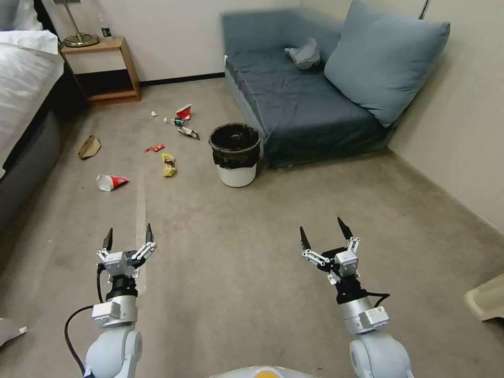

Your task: Pick up the trash can from the floor.

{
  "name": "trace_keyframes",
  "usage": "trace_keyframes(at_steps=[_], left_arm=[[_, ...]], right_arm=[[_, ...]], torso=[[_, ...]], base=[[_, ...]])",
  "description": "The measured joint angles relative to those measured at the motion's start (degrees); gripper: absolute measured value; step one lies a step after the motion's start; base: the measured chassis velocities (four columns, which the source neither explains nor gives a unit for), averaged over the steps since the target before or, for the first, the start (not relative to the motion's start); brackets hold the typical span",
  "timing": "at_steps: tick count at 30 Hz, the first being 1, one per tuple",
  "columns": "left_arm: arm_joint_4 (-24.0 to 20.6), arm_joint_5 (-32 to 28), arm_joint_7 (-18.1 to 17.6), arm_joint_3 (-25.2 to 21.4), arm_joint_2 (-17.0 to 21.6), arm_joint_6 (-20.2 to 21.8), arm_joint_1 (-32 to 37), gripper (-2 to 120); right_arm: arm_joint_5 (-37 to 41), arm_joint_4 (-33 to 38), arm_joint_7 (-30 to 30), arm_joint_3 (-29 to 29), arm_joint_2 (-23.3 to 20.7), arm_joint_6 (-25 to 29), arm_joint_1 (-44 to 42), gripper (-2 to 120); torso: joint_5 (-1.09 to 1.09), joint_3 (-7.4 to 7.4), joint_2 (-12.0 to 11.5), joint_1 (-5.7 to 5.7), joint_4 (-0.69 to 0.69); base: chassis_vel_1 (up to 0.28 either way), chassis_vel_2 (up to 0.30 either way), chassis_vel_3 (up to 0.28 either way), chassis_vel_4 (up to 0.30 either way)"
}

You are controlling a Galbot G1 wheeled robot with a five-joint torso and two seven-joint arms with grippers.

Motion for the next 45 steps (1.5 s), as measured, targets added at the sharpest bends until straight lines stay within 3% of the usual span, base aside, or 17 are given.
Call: trace_keyframes(at_steps=[45], left_arm=[[-0.12,0.07,-0.35,0.01,-0.27,-0.26,-0.09,97]], right_arm=[[-0.08,-0.29,-1.12,-0.1,0.09,-0.52,0.22,100]], torso=[[0.0,0.0,0.0,0.0,0.0]], base=[[-0.049,0.051,0.05,-0.051]])
